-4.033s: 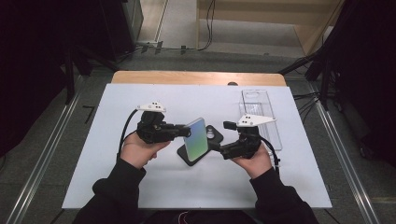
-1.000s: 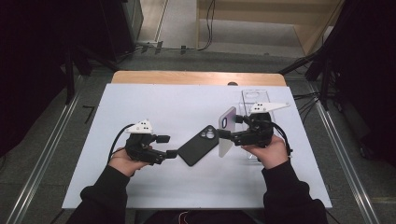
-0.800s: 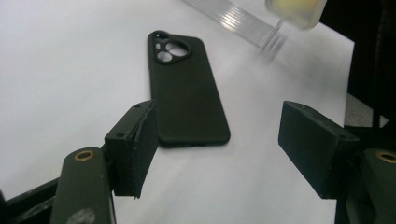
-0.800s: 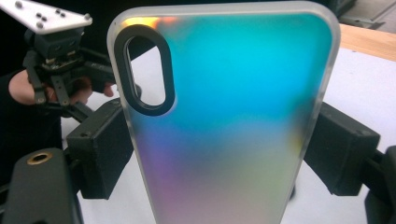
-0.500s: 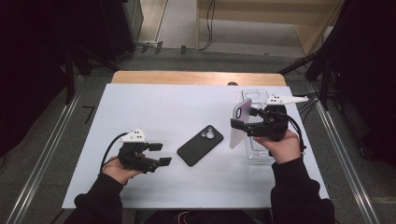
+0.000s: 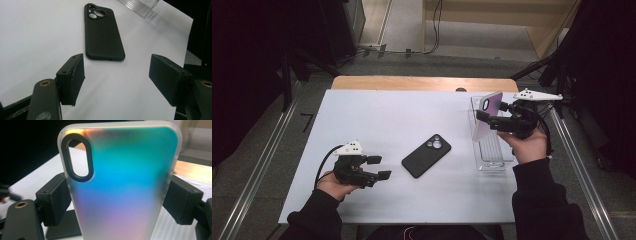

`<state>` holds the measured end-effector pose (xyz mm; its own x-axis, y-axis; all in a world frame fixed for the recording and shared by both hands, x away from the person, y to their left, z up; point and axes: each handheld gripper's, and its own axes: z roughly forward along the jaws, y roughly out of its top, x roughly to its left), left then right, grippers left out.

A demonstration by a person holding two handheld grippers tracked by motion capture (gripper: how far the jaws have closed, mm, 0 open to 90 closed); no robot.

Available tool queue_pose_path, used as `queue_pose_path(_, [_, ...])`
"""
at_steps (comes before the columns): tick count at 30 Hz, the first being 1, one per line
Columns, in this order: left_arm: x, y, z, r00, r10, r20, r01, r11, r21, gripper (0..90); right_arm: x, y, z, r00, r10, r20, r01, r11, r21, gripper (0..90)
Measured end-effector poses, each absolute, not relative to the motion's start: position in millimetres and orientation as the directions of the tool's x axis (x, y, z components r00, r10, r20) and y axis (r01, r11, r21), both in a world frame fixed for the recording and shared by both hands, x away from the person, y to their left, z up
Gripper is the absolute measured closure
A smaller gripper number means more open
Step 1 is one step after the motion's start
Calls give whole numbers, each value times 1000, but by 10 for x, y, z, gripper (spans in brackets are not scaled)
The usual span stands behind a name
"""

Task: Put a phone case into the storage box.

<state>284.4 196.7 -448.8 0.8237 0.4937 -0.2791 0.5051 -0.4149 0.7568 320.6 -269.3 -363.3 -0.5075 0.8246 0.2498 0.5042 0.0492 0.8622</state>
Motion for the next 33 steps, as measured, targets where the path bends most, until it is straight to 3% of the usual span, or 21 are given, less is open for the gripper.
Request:
queue_pose_path(17, [2818, 2034, -4509, 812, 509, -284, 518, -405, 753, 294, 3612, -2759, -3623, -330, 926, 183, 505, 9, 863, 147])
queue_pose_path(33, [2815, 2054, -4502, 816, 499, -293, 515, -396, 760, 294, 4250, -2831, -3972, -173, 964, 203, 546, -78, 834, 147])
